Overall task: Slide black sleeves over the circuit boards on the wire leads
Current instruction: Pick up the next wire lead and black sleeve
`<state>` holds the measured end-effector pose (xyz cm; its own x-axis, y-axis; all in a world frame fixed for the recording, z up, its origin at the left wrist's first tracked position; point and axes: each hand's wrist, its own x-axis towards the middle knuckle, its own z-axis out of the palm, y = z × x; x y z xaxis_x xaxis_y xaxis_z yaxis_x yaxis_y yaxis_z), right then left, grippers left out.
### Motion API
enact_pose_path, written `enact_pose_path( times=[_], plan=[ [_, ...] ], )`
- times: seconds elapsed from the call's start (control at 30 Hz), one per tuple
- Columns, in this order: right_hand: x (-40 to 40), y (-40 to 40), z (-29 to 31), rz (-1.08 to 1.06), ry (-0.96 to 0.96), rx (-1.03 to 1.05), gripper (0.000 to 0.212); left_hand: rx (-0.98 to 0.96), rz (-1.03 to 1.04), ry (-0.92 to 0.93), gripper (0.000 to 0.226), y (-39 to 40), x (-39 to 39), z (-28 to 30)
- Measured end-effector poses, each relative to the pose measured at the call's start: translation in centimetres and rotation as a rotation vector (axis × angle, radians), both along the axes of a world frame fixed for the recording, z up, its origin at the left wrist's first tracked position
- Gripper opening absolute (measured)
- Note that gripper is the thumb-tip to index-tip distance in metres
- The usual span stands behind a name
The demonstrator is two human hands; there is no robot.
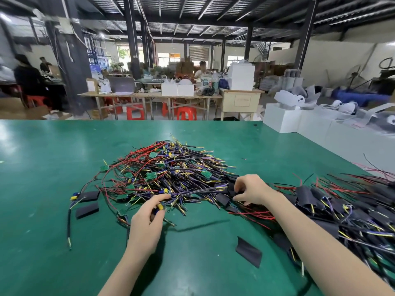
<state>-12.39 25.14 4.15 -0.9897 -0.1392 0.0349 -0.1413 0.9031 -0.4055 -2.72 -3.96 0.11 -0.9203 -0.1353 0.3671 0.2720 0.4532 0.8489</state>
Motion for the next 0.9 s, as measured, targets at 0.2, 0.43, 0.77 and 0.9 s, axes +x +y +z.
enact_pose_path(
  times=[0.2, 0.43, 0.77, 0.9],
  plan=[
    [-0.5, 0.5, -0.2, -0.023, -0.088, -0.139, 0.019, 0.175, -0.014, -0.141, 0.028, -0.2, -0.2, 0.0],
    [-0.8, 0.6, -0.5, 0.018, -0.028, -0.023, 0.033, 0.177, -0.108, -0.156, 0.021, -0.4, -0.4, 0.1],
    [1.5, -0.1, -0.3, 0.006, 0.381, -0.120, 0.022, 0.074, -0.155, -0.048, 0.015, -0.7, -0.2, 0.2],
    [4.2, -0.4, -0.8, 0.033, 0.499, -0.243, 0.019, 0.013, -0.150, -0.039, 0.015, -0.9, -0.2, 0.2]
  ],
)
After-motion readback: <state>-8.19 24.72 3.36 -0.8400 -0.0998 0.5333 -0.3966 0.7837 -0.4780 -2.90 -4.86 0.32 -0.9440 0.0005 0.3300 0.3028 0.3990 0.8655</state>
